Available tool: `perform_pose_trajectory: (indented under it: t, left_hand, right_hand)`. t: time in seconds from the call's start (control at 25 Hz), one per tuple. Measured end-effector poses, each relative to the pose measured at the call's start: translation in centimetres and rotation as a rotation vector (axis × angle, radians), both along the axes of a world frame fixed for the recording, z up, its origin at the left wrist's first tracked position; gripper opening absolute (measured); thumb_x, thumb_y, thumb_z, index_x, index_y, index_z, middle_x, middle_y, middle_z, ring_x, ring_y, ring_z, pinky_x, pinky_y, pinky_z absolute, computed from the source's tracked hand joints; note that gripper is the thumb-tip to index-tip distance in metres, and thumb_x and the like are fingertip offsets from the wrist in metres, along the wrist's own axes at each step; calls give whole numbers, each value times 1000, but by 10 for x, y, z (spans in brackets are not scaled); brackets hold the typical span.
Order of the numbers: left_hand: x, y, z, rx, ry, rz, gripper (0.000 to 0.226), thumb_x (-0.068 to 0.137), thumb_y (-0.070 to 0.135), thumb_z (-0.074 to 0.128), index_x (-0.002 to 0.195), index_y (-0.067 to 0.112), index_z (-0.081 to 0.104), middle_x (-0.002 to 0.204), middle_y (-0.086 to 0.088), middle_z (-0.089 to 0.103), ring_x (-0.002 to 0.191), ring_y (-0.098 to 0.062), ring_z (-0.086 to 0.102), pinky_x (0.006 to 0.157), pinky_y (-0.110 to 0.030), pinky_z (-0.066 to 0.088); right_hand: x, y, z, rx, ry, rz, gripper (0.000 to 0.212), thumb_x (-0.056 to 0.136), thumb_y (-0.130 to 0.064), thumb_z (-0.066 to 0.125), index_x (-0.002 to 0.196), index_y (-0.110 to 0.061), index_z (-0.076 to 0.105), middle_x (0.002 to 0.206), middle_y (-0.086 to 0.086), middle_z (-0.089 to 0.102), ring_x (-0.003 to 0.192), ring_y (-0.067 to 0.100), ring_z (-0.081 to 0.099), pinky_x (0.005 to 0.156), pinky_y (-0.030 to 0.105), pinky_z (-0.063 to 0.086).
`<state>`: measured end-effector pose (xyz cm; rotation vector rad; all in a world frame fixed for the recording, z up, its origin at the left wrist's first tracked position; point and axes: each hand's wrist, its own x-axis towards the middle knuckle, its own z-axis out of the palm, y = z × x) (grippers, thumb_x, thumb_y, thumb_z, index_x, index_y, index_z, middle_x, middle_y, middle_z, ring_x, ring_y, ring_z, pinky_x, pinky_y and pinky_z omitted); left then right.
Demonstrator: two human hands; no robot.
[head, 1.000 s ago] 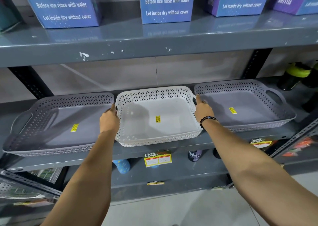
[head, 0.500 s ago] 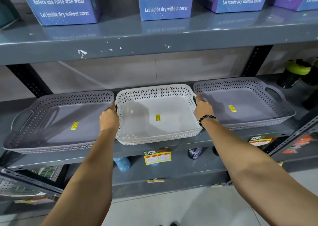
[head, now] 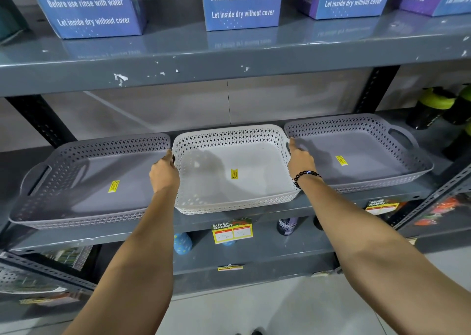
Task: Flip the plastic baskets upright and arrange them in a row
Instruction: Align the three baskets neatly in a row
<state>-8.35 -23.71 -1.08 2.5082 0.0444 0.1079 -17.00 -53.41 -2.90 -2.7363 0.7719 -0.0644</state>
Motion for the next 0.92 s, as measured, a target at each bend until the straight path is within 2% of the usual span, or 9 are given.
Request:
perform_pose_trajectory:
  t: [0.12,0.32,0.6,0.92]
  left_hand:
    - [0,-4,1,-9,8,17,53,95,-5,29,139,18,48,107,-28,65,97,-41,60,78,-43,49]
    - [-3,-8,0,-19,20,45,52,94,-6,29,135,17,51,105,-28,65,96,-41,61,75,-42,49]
    - [-5,-11,-3,4,9,43,51,91,-10,29,129,13,56,102,-27,66,92,-40,61,75,-42,51]
    - [-9,-9,-5,16,2,40,49,95,-4,31,135,15,52,105,-30,65,95,-43,62,80,-46,52]
  right_hand:
    - [0,-2,0,12,7,1,68,94,7,31,152,-16,6,100,23,59,91,32,60,77,38,53]
    - [-2,-6,3,29,-5,-1,68,94,7,31,152,-16,6,111,27,60,96,36,62,79,42,54]
    - [-7,-6,3,32,-2,-14,69,93,8,32,152,-16,7,112,27,62,102,39,61,83,44,53]
    - [-14,-5,4,50,-13,-9,69,93,8,32,152,-14,6,110,25,63,100,36,62,83,43,53]
